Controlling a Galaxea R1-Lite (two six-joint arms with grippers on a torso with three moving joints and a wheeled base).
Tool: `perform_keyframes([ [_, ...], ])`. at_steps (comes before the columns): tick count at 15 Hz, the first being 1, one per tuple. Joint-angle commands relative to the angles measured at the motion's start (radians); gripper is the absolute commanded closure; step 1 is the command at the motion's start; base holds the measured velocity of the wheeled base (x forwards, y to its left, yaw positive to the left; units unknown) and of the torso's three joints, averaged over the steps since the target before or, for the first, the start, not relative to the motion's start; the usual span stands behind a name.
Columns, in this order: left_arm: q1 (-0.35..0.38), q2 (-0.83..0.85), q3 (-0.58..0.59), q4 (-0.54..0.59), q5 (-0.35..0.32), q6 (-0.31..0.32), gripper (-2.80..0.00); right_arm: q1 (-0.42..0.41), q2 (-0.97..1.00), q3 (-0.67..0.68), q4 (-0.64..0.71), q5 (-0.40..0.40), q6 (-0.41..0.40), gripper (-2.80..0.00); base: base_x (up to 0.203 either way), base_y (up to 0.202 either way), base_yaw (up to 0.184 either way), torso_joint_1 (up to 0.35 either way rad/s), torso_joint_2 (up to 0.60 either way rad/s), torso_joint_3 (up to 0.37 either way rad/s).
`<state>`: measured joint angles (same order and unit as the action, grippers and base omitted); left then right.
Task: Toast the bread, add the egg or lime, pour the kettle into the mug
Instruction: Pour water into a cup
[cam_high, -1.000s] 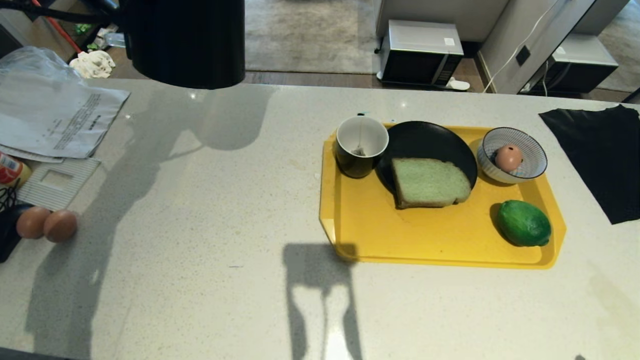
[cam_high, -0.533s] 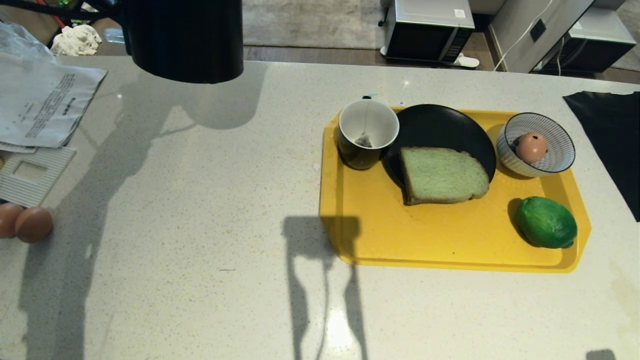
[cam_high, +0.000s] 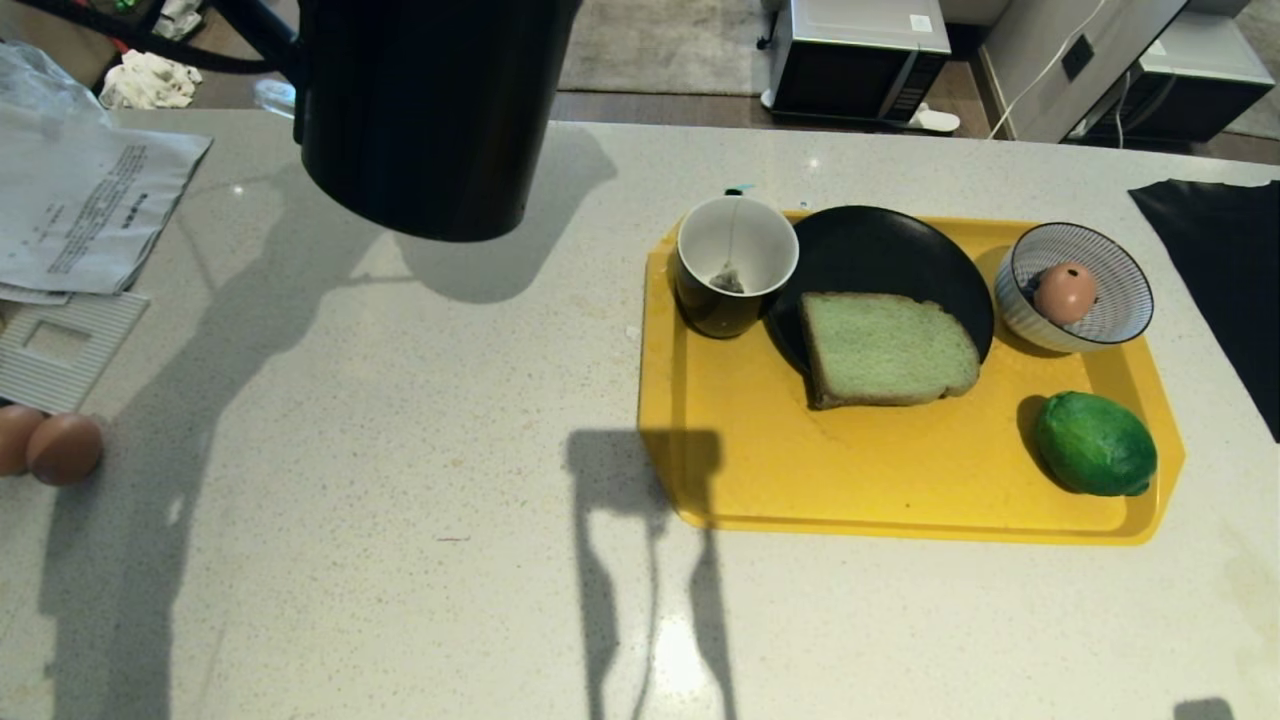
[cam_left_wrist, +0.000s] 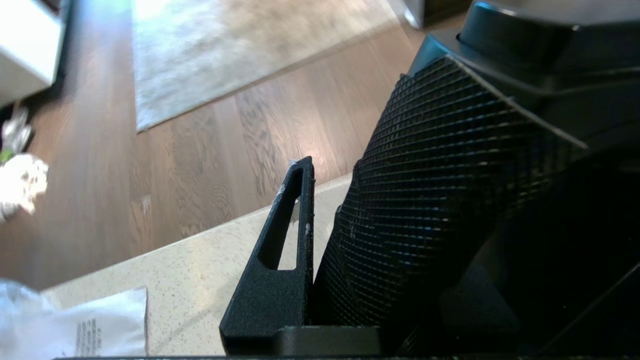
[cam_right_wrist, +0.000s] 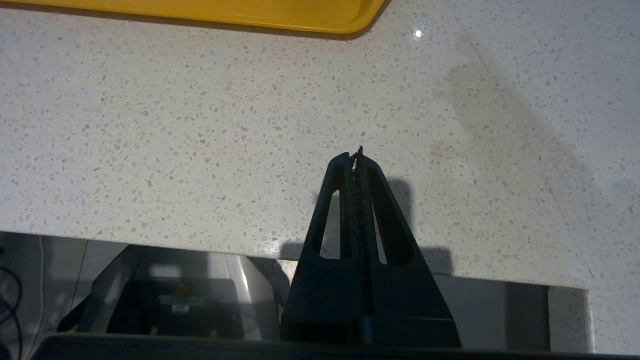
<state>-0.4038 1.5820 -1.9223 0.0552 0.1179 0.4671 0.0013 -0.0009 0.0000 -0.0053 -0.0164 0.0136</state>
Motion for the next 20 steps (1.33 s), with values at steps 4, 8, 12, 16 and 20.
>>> perform_keyframes([
  [4, -0.024, 0.052, -0.007, -0.002, -0.001, 0.168, 0.00, 0.000, 0.001, 0.001, -0.001, 0.000, 0.000, 0.00, 0.000, 0.000, 0.000, 0.000, 0.00, 0.000],
  [8, -0.068, 0.072, -0.007, -0.004, -0.003, 0.227, 0.00, 0.000, 0.001, 0.002, -0.001, 0.000, 0.000, 0.00, 0.000, 0.000, 0.000, 0.000, 0.00, 0.000],
  [12, -0.143, 0.111, -0.006, -0.122, -0.002, 0.226, 0.00, 0.000, 0.001, 0.002, -0.001, 0.000, 0.000, 0.00, 0.000, 0.000, 0.000, 0.000, 0.00, 0.000],
  [16, -0.146, 0.120, 0.001, -0.118, 0.000, 0.337, 0.00, 0.000, 0.001, 0.002, -0.001, 0.000, 0.000, 0.00, 0.000, 0.000, 0.000, 0.000, 0.00, 0.000],
  [20, -0.144, 0.136, 0.002, -0.110, -0.001, 0.390, 0.00, 0.000, 0.001, 0.002, -0.001, 0.000, 0.000, 0.00, 0.000, 0.000, 0.000, 0.000, 0.00, 0.000],
])
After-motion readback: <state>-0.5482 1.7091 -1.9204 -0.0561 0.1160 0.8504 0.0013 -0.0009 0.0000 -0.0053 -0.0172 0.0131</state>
